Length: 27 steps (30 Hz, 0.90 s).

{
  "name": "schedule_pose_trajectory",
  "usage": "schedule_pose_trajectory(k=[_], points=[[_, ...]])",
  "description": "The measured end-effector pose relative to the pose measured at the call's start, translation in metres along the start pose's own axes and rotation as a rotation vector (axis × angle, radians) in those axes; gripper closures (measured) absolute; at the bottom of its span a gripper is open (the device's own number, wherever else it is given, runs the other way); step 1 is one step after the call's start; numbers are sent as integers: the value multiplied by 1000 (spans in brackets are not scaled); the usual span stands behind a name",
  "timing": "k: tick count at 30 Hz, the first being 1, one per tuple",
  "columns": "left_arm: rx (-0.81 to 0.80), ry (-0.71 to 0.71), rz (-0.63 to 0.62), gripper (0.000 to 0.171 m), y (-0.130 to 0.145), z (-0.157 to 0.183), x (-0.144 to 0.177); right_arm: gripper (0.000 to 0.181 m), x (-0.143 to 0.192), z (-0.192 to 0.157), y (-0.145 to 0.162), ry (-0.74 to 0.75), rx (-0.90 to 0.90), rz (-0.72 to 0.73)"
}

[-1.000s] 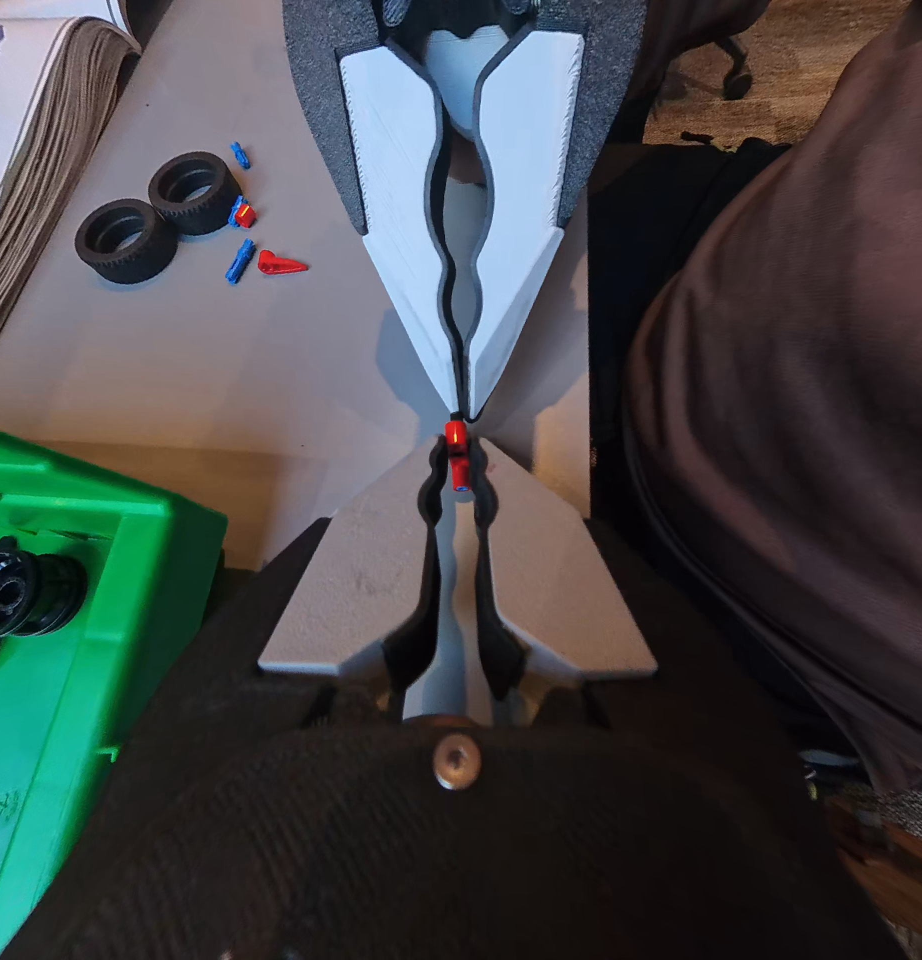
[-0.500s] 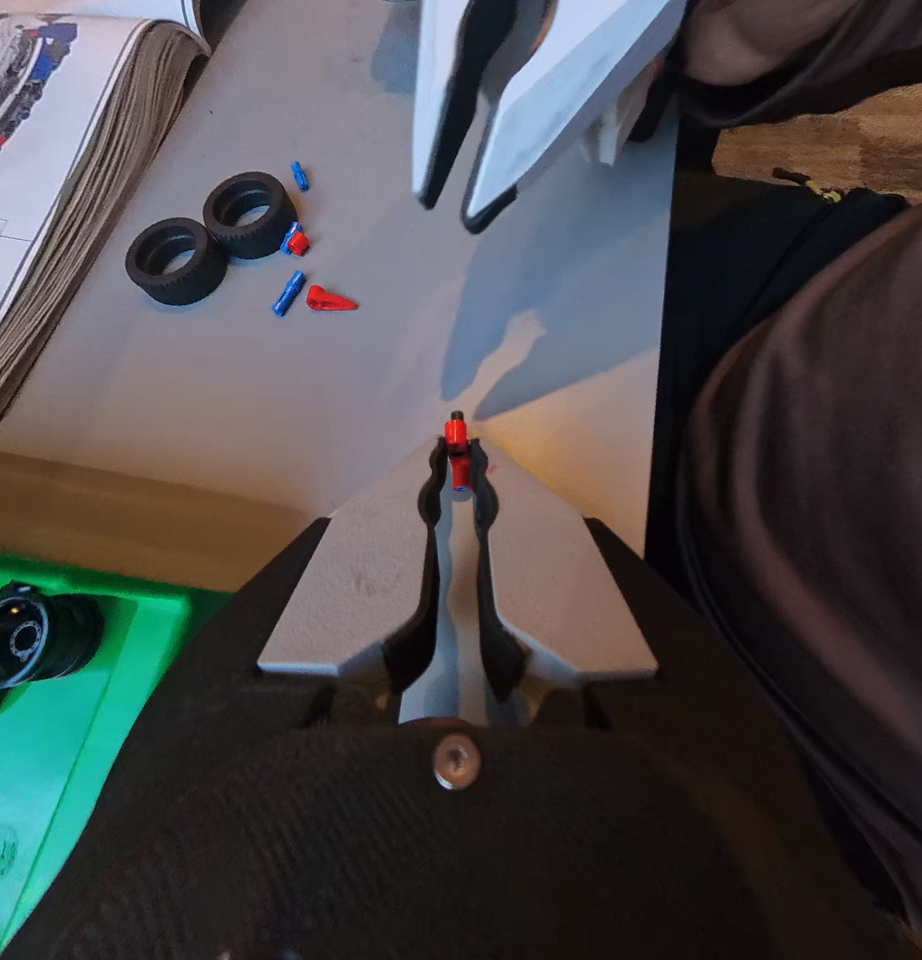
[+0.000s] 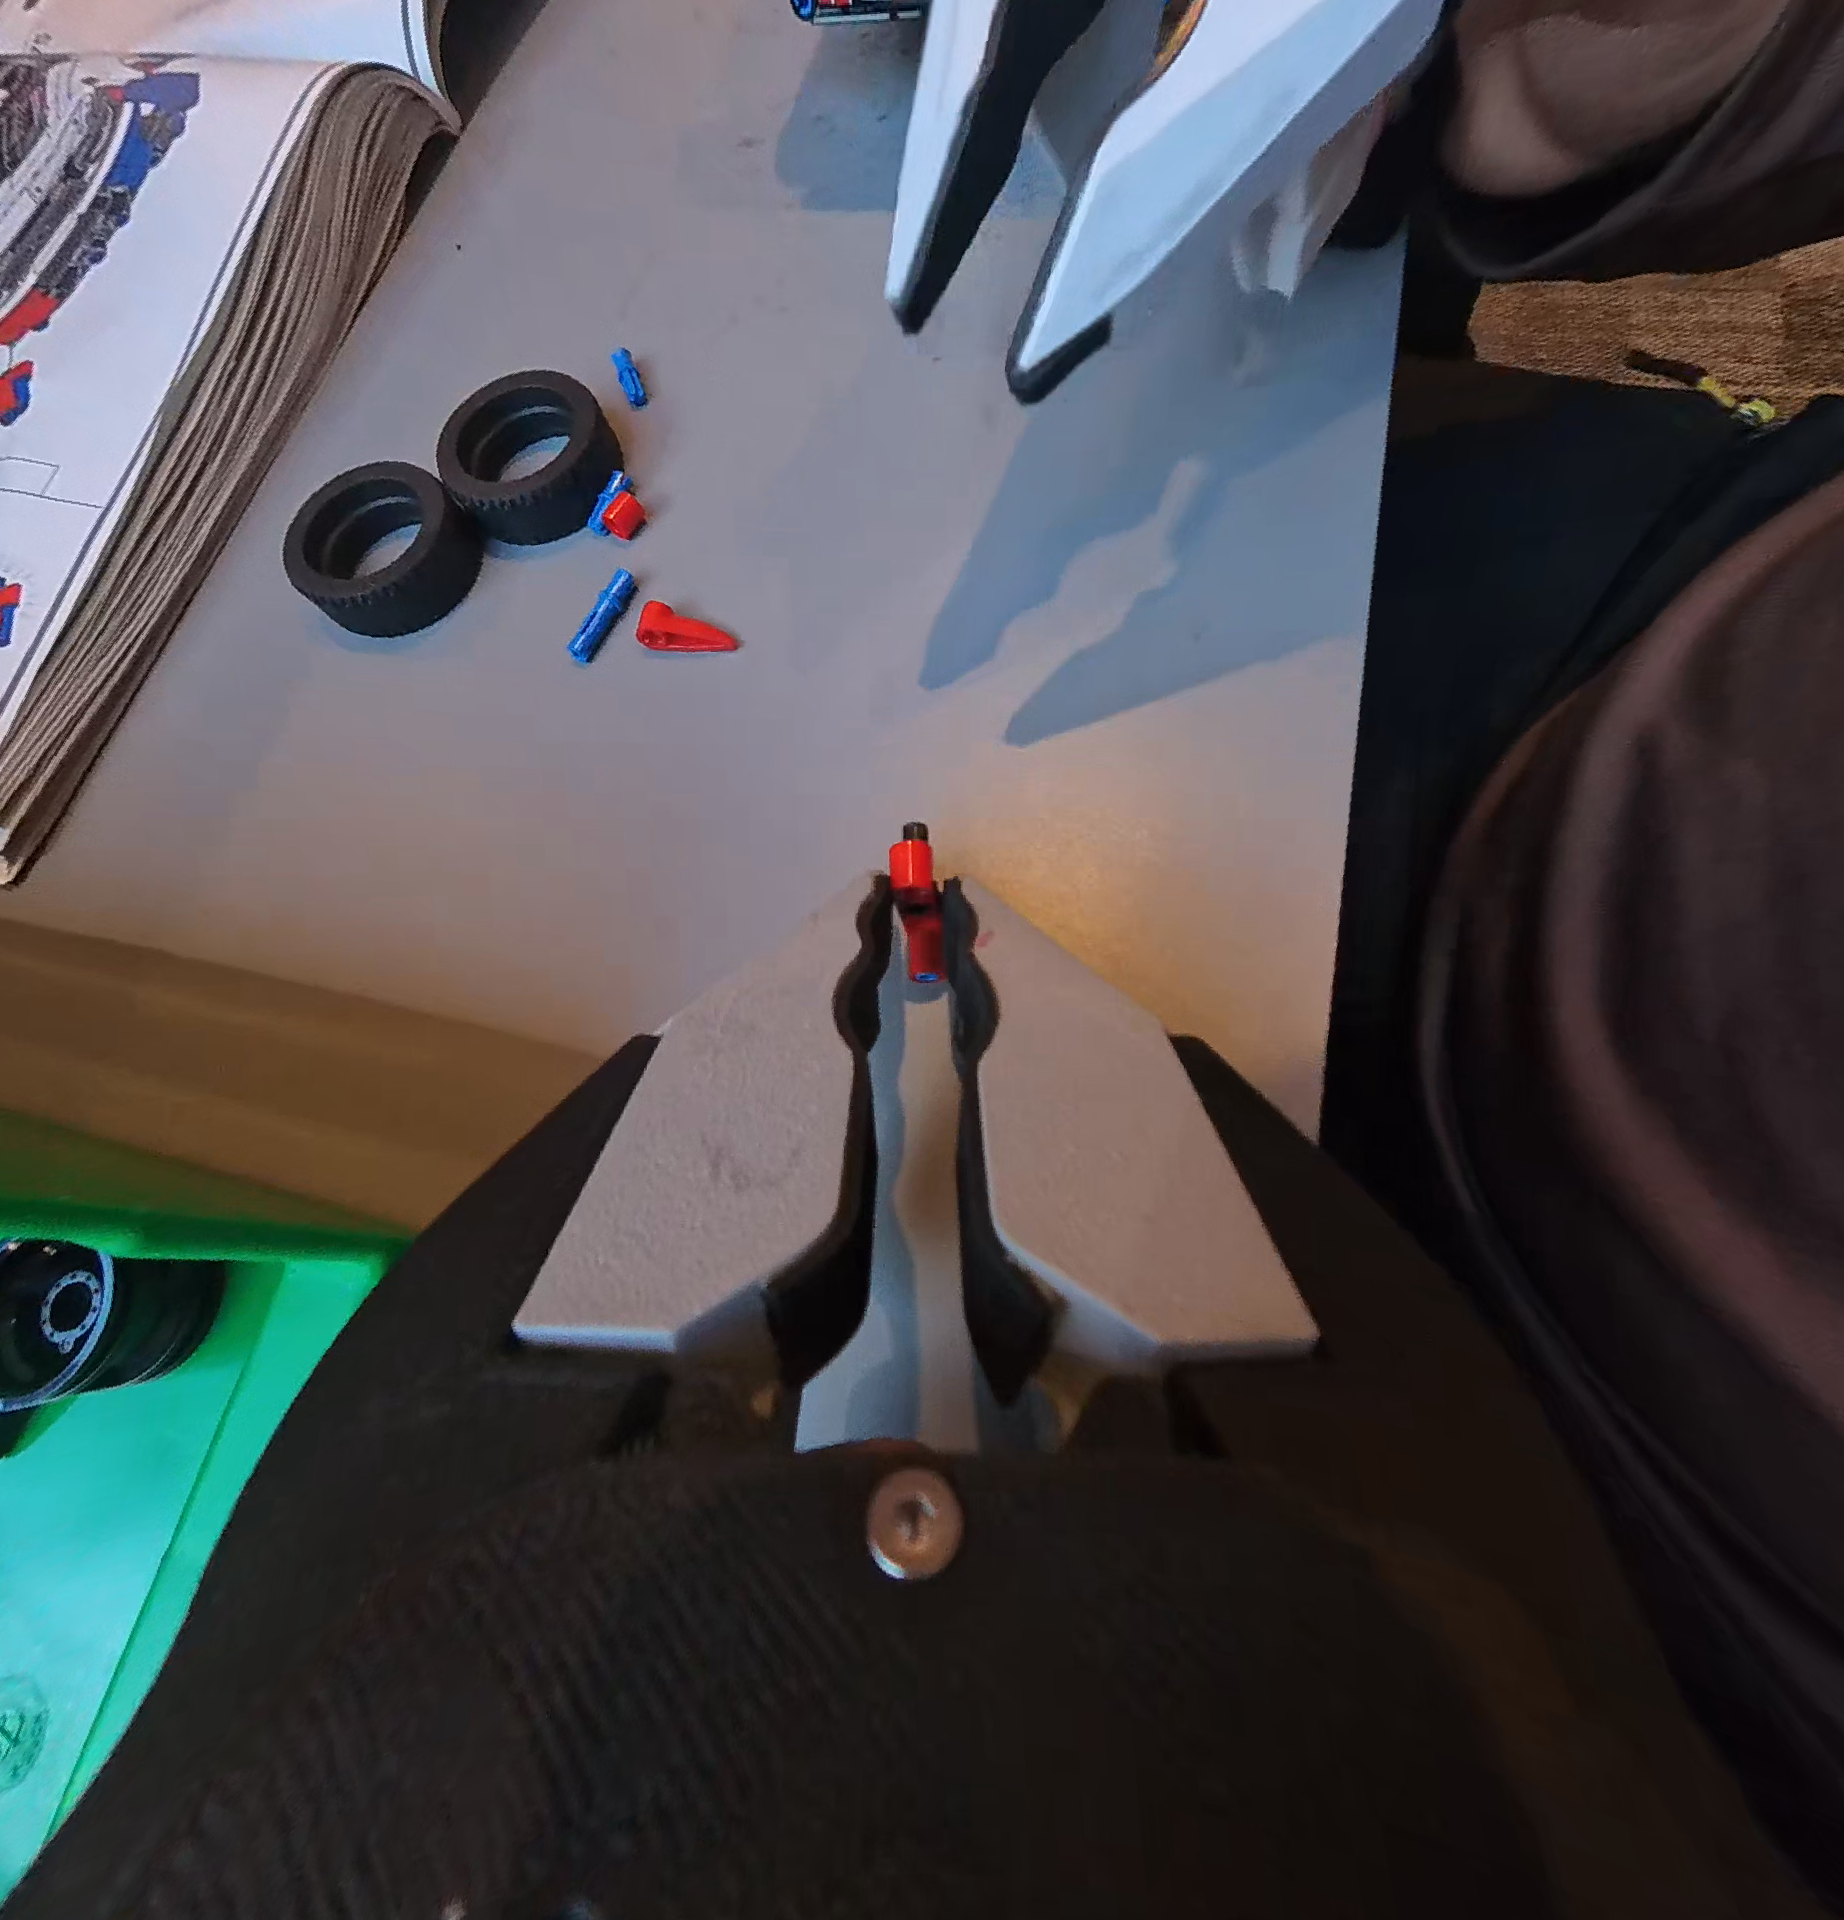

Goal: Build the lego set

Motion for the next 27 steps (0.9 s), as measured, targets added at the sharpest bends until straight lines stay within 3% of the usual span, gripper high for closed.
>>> schedule_pose_trajectory(k=[7, 11, 13, 16, 20, 27], points=[[1, -5, 2, 163, 0, 0, 0, 164, 4, -2, 0, 57, 27, 31], [7, 3, -36, 135, 0, -1, -3, 174, 16, -3, -3, 147, 28, 98], [-4, -2, -37, 136, 0, 0, -3, 176, 20, 3, -9, 204, 14, 46], [-12, -8, -34, 134, 0, 1, -3, 166, 28, 20, -23, 274, -34, -41], [15, 27, -40, 136, 1, -1, -4, 166, 34, 34, -41, 249, -69, -71], [30, 16, 4, 136, 0, -3, 1, 167, -28, 40, -36, 227, -93, -324]])
Point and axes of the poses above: each gripper's, where its closed fingertips meet, x back along the fingers, y out of its underside, z = x × y across the jaws, the point moved 10 cm from there along x, back along the fingers, and after that the axes turned 6 degrees about -z, right-handed, at the moved point
